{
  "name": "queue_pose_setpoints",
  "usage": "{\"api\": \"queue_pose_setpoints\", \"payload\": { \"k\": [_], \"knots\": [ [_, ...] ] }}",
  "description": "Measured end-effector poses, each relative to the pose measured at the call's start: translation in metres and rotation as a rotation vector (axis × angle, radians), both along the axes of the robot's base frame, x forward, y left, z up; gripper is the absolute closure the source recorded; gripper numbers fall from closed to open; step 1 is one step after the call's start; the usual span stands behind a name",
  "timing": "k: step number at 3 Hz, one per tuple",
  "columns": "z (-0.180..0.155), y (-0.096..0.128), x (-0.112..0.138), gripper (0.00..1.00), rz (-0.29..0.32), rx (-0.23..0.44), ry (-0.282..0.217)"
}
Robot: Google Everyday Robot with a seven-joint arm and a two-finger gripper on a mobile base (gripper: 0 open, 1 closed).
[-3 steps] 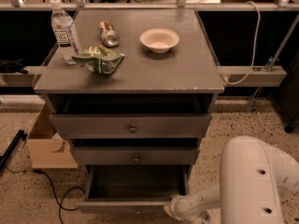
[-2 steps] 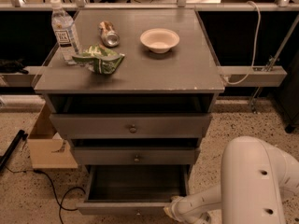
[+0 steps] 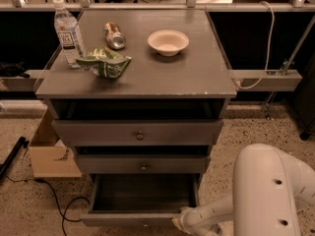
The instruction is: Open bottom drawer
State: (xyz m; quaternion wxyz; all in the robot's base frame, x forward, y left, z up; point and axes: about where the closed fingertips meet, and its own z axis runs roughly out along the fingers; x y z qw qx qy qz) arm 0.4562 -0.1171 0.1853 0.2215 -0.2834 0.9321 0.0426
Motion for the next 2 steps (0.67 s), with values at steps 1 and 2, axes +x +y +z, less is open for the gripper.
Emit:
{"api": "queue_pose_setpoints", "payload": {
  "k": [1,2],
  "knots": [
    [-0.0001,0.0008,0.0006,1.00,0.000,0.000,0.000],
    [-0.0001,0.0008,0.0006,0.76,0.000,0.000,0.000]
  ]
}}
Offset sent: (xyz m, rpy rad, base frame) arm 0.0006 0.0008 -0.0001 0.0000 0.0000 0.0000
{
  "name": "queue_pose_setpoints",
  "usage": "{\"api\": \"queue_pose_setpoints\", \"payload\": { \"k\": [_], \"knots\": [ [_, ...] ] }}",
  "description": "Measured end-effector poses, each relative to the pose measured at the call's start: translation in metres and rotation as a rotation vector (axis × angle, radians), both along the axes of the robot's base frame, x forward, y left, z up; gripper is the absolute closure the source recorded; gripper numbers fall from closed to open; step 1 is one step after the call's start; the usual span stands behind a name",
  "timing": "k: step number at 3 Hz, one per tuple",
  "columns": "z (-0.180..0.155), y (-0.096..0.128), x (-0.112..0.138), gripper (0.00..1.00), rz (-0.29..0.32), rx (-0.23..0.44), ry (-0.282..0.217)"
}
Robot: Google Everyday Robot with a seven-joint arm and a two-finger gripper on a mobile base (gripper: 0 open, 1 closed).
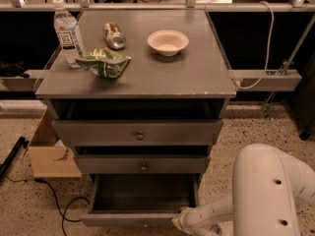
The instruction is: Open bottom drawer
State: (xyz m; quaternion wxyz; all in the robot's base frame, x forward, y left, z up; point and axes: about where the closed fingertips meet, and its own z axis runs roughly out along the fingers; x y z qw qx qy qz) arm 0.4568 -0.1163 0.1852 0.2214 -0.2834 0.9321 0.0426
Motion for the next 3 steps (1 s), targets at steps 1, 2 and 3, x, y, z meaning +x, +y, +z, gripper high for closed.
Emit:
{"api": "queue_pose_setpoints", "payload": {
  "k": [1,2,3],
  "knots": [
    [0.0000,0.0000,0.0000,0.53,0.000,0.000,0.000],
    [0.0000,0.0000,0.0000,0.30,0.000,0.000,0.000],
    [0.0000,0.0000,0.0000,0.06,0.000,0.000,0.000]
  ]
}}
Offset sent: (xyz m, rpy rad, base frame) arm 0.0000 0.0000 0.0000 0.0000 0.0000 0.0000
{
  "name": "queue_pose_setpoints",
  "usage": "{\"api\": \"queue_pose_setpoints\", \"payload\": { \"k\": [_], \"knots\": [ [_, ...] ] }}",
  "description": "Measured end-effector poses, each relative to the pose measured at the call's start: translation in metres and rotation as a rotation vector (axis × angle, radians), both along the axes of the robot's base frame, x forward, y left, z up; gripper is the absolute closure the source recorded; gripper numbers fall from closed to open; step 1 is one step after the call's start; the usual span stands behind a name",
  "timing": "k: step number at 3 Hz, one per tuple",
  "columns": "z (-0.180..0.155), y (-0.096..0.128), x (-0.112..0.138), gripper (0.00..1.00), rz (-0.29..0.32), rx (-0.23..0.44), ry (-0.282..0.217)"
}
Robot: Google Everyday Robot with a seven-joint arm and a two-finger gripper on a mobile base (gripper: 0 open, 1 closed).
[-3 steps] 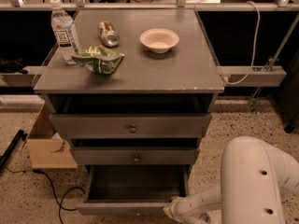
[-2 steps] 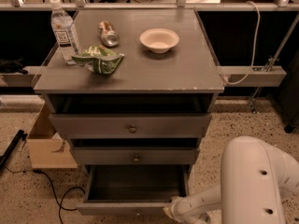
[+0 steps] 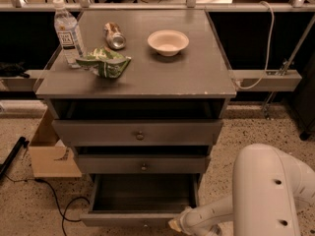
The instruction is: Open bottom drawer
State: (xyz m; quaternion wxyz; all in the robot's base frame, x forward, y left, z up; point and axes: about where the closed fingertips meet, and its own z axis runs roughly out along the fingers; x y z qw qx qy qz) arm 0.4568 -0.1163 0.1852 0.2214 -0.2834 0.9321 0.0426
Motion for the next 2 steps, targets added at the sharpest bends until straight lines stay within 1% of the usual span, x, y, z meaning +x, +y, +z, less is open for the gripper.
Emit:
{"api": "queue_pose_setpoints", "payload": {
  "k": [1,2],
  "knots": [
    [0.0000,0.0000,0.0000,0.00,0.000,0.000,0.000],
    [0.0000,0.0000,0.0000,0.00,0.000,0.000,0.000]
  ]
}}
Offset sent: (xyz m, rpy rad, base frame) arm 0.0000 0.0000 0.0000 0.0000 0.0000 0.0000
